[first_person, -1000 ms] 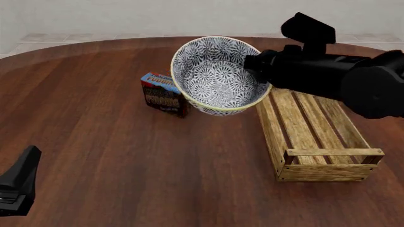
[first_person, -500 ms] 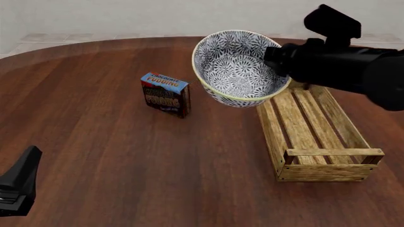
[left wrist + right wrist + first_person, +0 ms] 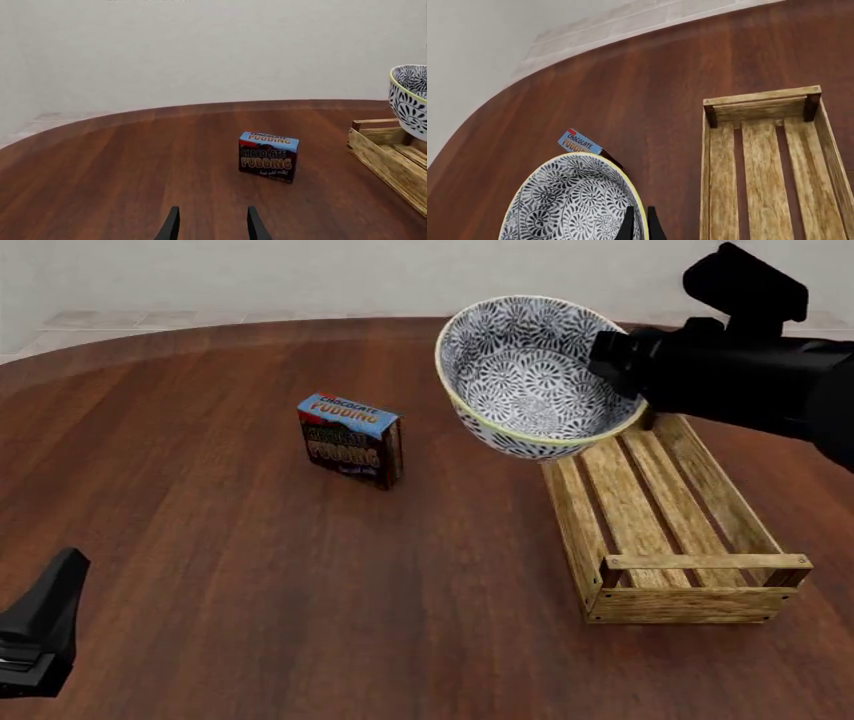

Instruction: Pick up the bowl on the left and put it in the tray.

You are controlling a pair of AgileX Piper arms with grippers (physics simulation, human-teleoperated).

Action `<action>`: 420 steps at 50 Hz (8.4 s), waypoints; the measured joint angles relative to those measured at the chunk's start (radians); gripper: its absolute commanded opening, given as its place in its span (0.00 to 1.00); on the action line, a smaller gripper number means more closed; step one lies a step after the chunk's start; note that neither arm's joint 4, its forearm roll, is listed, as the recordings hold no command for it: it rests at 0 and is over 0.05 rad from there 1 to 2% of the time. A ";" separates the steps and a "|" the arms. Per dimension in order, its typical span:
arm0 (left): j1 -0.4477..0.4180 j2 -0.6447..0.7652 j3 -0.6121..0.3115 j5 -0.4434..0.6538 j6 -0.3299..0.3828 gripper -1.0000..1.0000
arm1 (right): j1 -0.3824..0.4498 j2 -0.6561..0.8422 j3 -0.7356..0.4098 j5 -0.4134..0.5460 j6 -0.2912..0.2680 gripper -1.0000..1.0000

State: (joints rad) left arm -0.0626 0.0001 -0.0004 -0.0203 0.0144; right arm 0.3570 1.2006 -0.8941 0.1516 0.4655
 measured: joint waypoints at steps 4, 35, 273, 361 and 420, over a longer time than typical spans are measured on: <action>-0.002 0.000 0.000 -0.002 0.001 1.00 | -0.010 -0.007 0.006 0.002 0.002 0.00; -0.017 0.000 0.000 -0.006 0.004 1.00 | -0.086 -0.065 0.044 0.016 0.015 0.00; -0.041 0.000 0.000 0.004 0.018 1.00 | -0.459 -0.018 0.454 -0.354 0.150 0.00; -0.026 0.000 0.000 0.012 0.011 1.00 | -0.466 0.203 0.373 -0.413 0.090 0.00; -0.024 0.000 0.000 0.018 0.011 1.00 | -0.472 0.279 0.373 -0.471 0.106 0.00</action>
State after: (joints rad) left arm -0.0870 0.0001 -0.0001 -0.0019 0.0258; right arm -0.1146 1.4796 -0.5211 -0.3193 0.5717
